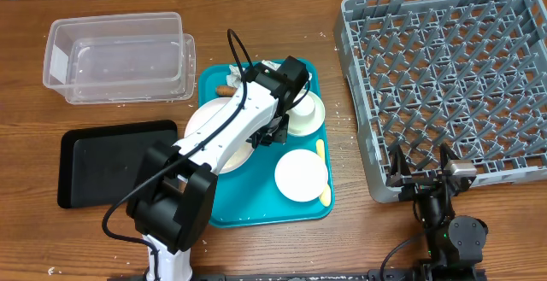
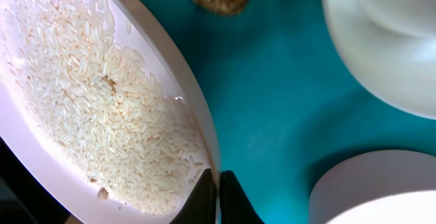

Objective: Sort waste into correct bins and load items into the dishwasher
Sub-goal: 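Lift the rice plate with the left gripper and carry it left over the black tray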

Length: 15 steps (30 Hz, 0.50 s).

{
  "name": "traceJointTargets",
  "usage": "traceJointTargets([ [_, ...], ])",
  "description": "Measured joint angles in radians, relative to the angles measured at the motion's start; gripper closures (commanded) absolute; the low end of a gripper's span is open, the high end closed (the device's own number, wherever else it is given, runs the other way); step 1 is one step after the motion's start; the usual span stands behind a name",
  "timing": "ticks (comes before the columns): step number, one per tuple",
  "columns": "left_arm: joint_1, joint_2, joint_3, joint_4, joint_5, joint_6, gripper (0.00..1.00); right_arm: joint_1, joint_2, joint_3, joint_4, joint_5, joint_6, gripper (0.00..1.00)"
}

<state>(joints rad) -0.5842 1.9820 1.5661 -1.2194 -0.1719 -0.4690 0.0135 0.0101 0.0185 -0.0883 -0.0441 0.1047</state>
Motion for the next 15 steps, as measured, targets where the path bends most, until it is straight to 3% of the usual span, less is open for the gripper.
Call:
traceJointTargets([
  [15,0.000,0.001,0.077,-0.103,-0.089,-0.035,0.96,0.000,0.000,0.000,0.000,0.000,0.000,0.00],
])
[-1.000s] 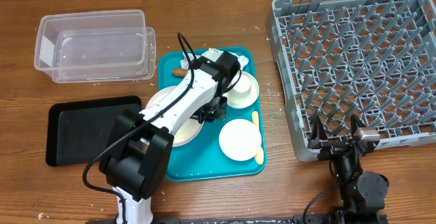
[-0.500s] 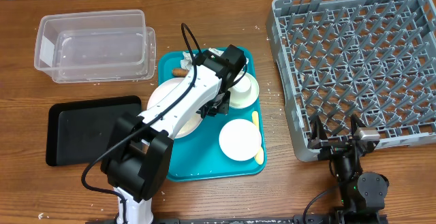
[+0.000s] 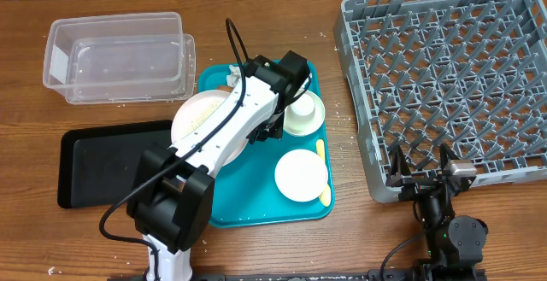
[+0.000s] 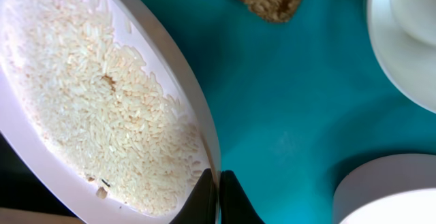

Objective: Sort waste into correct bins and load items into the dishwasher
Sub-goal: 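Lift the rice plate with the left gripper and carry it left over the black tray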

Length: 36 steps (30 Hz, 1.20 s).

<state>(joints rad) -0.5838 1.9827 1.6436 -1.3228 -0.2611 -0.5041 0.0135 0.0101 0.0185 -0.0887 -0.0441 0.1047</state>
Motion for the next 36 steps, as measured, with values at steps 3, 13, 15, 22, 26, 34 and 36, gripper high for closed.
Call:
traceJointTargets([
  [3,0.000,0.000,0.023,-0.030,-0.016,-0.031,0.96,0.000,0.000,0.000,0.000,0.000,0.000,0.00],
  [13,0.028,0.000,0.032,-0.082,-0.027,-0.160,0.96,0.000,0.000,0.000,0.000,0.000,0.000,0.00],
  [15,0.048,0.000,0.032,-0.093,-0.027,-0.180,0.96,0.000,0.000,0.000,0.000,0.000,0.000,0.00],
  [22,0.153,0.000,0.032,-0.110,-0.027,-0.213,0.96,0.000,0.000,0.000,0.000,0.000,0.000,0.00],
  [26,0.230,-0.014,0.032,-0.107,-0.014,-0.224,0.96,0.000,0.000,0.000,0.000,0.000,0.000,0.00],
  [34,0.404,-0.130,0.033,-0.057,0.085,-0.222,0.96,0.000,0.000,0.000,0.000,0.000,0.000,0.00],
  [36,0.449,-0.142,0.035,-0.051,0.122,-0.221,0.96,0.000,0.000,0.000,0.000,0.000,0.000,0.00],
])
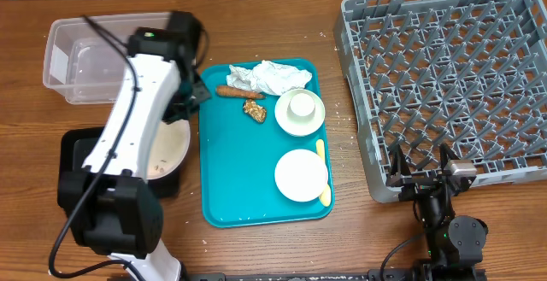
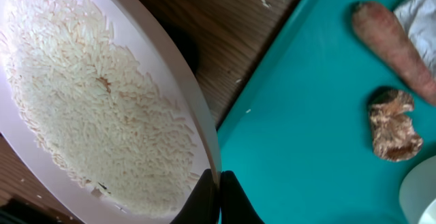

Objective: Sort waste into correct bins and load items into the dishwasher
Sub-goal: 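Lift the rice plate with the left gripper and carry it left over the black tray, then tilt the plate with the left gripper to dump rice onto the black tray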

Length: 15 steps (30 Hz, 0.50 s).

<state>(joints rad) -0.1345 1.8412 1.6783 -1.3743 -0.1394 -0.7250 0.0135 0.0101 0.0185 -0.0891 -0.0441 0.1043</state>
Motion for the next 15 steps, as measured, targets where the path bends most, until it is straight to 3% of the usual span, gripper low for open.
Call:
traceJointTargets([
  [15,0.194,-0.001,0.000,0.058,0.189,0.079,0.96,0.000,0.000,0.000,0.000,0.000,0.000,0.00],
])
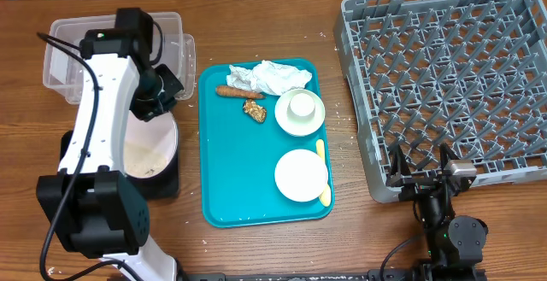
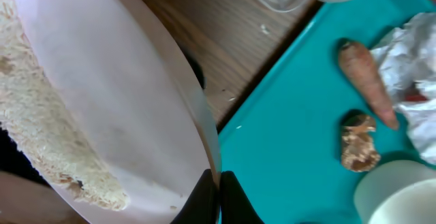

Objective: Sort waste into correct bins and load items into the dishwasher
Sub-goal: 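Tilt the plate with the left gripper to dump rice onto the black tray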

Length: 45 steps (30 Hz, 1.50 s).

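My left gripper [image 2: 219, 195] is shut on the rim of a white plate [image 2: 129, 108], held tilted over the black tray [image 1: 81, 163]. The rice [image 2: 41, 142] has slid into a heap at the plate's low edge. In the overhead view the plate [image 1: 147, 149] hangs below the left gripper [image 1: 159, 100]. On the teal tray [image 1: 256, 178] lie a carrot [image 1: 231, 92], a brown scrap [image 1: 253, 110], crumpled paper [image 1: 272, 76], a cup on a saucer [image 1: 300, 110], a white bowl [image 1: 301, 175] and a yellow utensil [image 1: 322, 172]. The right gripper [image 1: 420, 177] rests near the grey dish rack [image 1: 453, 67].
A clear plastic bin [image 1: 115, 57] stands at the back left, just behind the left arm. The dish rack fills the right side of the table. Bare wood lies between the teal tray and the rack.
The left gripper moved further left with the plate and tipped it steeply. The rice, spread across the plate before, now lies heaped at its low edge over the black tray.
The left gripper was shut on the rice plate's rim on the teal tray, and held it there a moment later. Then the plate was left of the tray, level, beside the black tray. Now it is tilted over the black tray. The right arm stayed still.
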{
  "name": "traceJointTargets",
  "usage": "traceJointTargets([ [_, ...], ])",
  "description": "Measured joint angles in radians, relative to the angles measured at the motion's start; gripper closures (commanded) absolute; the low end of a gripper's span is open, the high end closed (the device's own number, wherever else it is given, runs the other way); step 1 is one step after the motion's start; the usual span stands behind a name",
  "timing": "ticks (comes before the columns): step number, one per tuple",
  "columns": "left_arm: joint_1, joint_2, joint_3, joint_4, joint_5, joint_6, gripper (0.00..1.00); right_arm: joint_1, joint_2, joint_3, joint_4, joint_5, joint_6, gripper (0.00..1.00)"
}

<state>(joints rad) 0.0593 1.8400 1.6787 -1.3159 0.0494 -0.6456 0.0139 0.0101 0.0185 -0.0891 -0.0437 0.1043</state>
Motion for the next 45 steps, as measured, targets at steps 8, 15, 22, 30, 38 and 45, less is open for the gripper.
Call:
traceJointTargets([
  [8,0.082,0.000,0.000,0.012,0.101,0.047,0.96,0.000,0.000,0.000,0.000,0.000,0.000,0.00],
  [15,0.120,0.000,0.000,0.018,0.174,0.081,0.96,0.000,0.000,0.000,0.000,0.000,0.000,0.00],
  [22,0.169,0.000,0.000,0.007,0.254,0.127,0.96,0.000,0.000,0.000,0.000,0.000,0.000,0.00],
  [30,0.248,0.000,0.000,-0.008,0.328,0.175,0.96,0.000,0.000,0.000,0.000,0.000,0.000,0.00],
  [38,0.327,0.000,0.000,-0.015,0.447,0.223,0.96,0.000,0.000,0.000,0.000,0.000,0.000,0.00],
  [45,0.399,0.000,0.000,-0.052,0.528,0.246,0.96,0.000,0.000,0.000,0.000,0.000,0.000,0.00],
])
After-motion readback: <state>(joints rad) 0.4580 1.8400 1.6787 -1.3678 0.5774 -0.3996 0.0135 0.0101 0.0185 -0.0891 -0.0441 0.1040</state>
